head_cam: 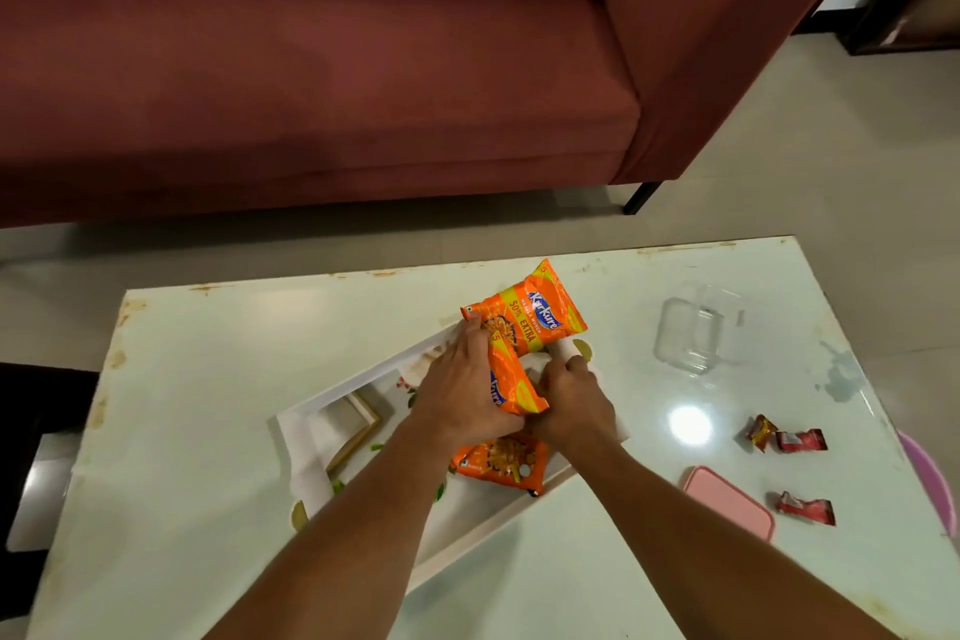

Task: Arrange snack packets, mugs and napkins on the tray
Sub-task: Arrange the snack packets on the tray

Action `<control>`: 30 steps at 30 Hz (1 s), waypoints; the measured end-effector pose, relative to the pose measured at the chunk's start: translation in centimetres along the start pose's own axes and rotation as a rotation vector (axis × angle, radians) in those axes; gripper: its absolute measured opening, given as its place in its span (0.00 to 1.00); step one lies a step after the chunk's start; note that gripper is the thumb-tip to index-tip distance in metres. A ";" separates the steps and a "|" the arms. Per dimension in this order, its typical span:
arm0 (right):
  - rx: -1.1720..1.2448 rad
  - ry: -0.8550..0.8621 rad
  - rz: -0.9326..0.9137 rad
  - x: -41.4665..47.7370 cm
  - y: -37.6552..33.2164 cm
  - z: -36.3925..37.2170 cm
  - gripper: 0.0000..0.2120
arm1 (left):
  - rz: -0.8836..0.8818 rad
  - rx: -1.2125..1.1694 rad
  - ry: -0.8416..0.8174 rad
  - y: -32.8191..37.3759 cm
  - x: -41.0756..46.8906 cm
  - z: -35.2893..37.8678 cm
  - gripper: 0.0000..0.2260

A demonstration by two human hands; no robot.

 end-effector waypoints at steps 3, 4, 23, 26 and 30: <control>0.133 -0.072 -0.016 0.1 0.7 -0.7 0.11 | -0.015 -0.020 -0.011 0.3 -0.6 0.3 0.59; 0.194 -0.083 -0.013 0.1 1.1 -1.2 0.08 | -0.020 -0.026 -0.010 0.3 -0.7 0.3 0.56; 0.318 0.205 0.403 -1.6 10.1 -5.3 0.10 | -0.043 -0.030 0.124 1.7 -2.6 0.0 0.52; 0.265 0.208 0.416 -1.9 10.4 -5.8 0.14 | -0.047 -0.044 0.217 2.1 -2.3 -0.9 0.52; 0.229 0.230 0.436 -1.8 10.8 -6.3 0.19 | -0.081 -0.050 0.315 2.7 -1.5 -1.8 0.54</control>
Point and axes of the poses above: each hand's wrist, its own x-axis towards the middle knuckle, its own z-axis out of the palm, y = z × x, the point moved 9 cm from there along x, towards the middle knuckle, and after that the axes turned 14 degrees about y, right-handed, at the moved point
